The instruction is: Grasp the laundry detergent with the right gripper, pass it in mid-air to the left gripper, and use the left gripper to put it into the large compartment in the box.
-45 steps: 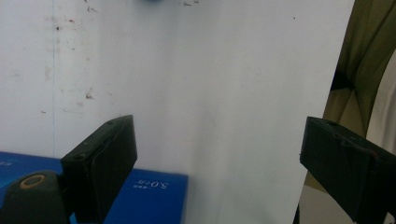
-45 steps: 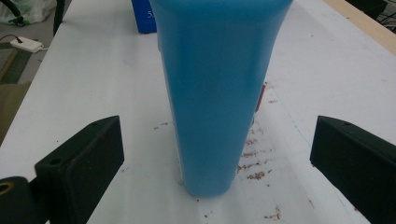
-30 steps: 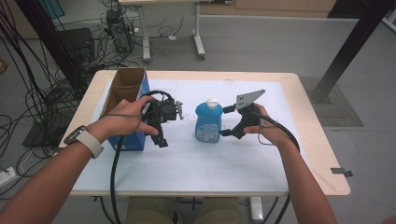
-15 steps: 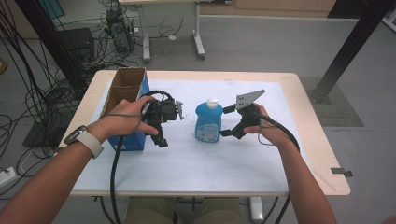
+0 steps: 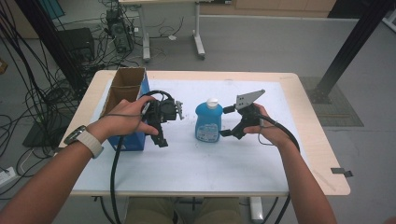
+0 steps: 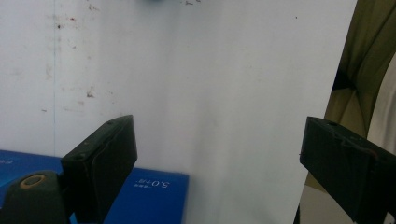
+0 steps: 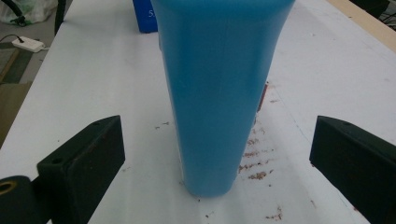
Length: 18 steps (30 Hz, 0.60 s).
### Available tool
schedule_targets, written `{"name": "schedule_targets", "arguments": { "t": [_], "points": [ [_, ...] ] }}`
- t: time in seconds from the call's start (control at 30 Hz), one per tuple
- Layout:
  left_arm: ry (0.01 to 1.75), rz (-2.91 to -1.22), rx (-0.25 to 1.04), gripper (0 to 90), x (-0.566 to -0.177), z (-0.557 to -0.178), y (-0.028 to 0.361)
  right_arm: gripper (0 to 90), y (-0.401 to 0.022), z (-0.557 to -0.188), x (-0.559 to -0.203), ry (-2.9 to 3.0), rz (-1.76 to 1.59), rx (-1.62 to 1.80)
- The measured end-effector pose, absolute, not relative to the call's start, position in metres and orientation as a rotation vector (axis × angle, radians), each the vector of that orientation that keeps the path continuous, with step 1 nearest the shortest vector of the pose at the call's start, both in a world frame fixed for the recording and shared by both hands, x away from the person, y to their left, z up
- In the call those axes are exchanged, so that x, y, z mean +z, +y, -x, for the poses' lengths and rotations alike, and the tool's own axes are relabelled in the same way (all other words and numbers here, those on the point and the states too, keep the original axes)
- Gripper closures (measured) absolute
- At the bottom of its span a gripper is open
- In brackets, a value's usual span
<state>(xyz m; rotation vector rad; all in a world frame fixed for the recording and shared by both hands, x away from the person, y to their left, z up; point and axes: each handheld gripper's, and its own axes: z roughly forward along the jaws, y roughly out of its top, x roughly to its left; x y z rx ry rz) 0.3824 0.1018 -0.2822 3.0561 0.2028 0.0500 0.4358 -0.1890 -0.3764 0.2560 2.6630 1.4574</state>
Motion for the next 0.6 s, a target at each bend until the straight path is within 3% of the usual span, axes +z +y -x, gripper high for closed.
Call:
{"name": "schedule_targets", "arguments": {
  "t": [0.6],
  "points": [
    [0.205,-3.054,0.053,11.5,-0.2822,-0.3825,0.1022,3.3,-0.1886,-0.4359,-0.3768,2.666,-0.257,1.455]
  ]
}}
